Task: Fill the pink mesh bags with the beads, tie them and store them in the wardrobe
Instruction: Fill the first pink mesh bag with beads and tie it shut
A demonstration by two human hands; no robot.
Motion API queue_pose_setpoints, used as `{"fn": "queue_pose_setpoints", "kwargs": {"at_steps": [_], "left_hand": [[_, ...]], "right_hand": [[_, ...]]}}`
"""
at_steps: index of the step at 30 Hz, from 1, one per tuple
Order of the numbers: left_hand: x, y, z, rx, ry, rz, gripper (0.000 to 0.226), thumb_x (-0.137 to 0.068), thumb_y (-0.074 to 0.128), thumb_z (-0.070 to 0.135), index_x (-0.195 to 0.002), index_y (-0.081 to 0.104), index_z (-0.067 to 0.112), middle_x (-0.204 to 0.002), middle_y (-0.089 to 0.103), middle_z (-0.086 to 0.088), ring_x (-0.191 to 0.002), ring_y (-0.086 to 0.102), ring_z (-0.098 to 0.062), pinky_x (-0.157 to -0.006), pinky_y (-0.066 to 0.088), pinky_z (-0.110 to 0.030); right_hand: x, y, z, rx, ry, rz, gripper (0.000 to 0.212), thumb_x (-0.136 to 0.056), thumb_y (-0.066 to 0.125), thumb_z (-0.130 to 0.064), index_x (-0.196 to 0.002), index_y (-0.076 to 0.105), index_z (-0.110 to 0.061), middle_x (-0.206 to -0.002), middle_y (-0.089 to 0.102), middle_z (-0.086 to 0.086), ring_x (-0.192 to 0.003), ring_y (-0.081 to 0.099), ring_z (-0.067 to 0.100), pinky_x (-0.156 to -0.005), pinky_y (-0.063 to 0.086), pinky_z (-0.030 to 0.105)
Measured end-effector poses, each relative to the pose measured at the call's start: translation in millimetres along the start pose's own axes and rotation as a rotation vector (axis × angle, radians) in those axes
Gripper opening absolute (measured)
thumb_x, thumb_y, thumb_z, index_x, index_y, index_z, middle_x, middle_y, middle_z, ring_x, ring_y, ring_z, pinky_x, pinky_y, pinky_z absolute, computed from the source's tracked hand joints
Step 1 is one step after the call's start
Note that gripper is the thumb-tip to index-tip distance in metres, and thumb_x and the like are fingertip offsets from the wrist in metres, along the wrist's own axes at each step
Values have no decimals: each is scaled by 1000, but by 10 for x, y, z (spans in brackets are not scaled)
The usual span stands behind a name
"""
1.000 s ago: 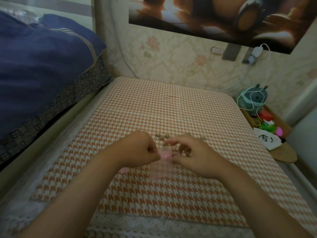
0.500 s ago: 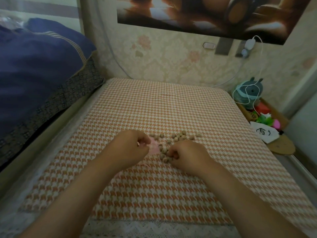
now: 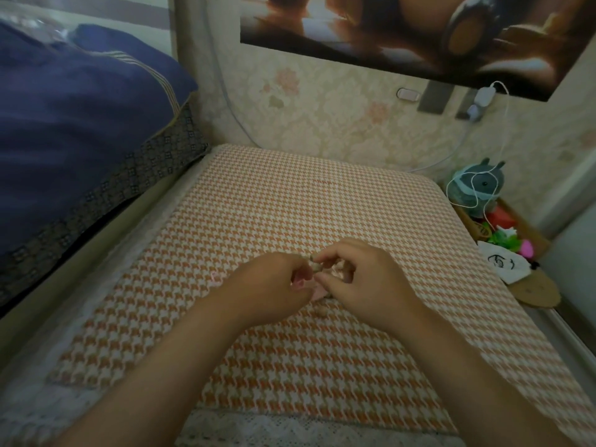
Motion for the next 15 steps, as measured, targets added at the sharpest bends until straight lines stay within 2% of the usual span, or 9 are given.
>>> {"fn": "queue_pose_setpoints", "kwargs": {"at_steps": [2,5,7,12,15], "left_hand": [[2,13,27,14,-4,-7,23,-77,49,50,-87,60,32,-85,65,11,-76,61,-9,-71,55,-40],[23,4,28,26,-19,-26,6,-83,54,36,-87,58,34,-87,64,10,-80,60,-10,-74,55,-38],[35,-14,12,57,-23,-28,9,-84,55,35,-92,59,36,-88,64,12,-80,60,-8,-74,55,-36],[24,-47,-19,79,-31,-35,6,-83,54,39,-87,59,38,-85,63,14,-76,59,-5,-74,55,-37],[9,-57,-43,56,-57,-22,15,-84,54,34,-91,67,33,-85,65,13,-77,61,-6,-74,56,-37]], "right_hand": [[-1,43,-50,62,-47,-50,16,-87,71,-42,-102,71,-38,-94,59,-21,-74,50,-12,-66,35,14],[-9,78,-41,151,-48,-109,24,-88,66,-52,-110,71,-43,-98,59,-20,-72,46,-12,-66,40,19],[-4,74,-42,178,-48,-125,26,-91,62,-54,-113,70,-44,-99,59,-20,-73,46,-11,-67,43,22],[11,77,-74,150,-74,-160,24,-95,55,-33,-113,70,-40,-104,58,-18,-73,49,-3,-67,50,31],[10,108,-50,231,-69,-214,18,-92,59,-35,-104,71,-41,-104,57,-22,-81,52,-1,-71,52,33]]}}
Point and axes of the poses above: each hand's wrist, its own x-axis away from the middle knuckle, its own y-axis out of the palm, z = x × y, the point moved 4 cm from there along -x, towards the middle knuckle
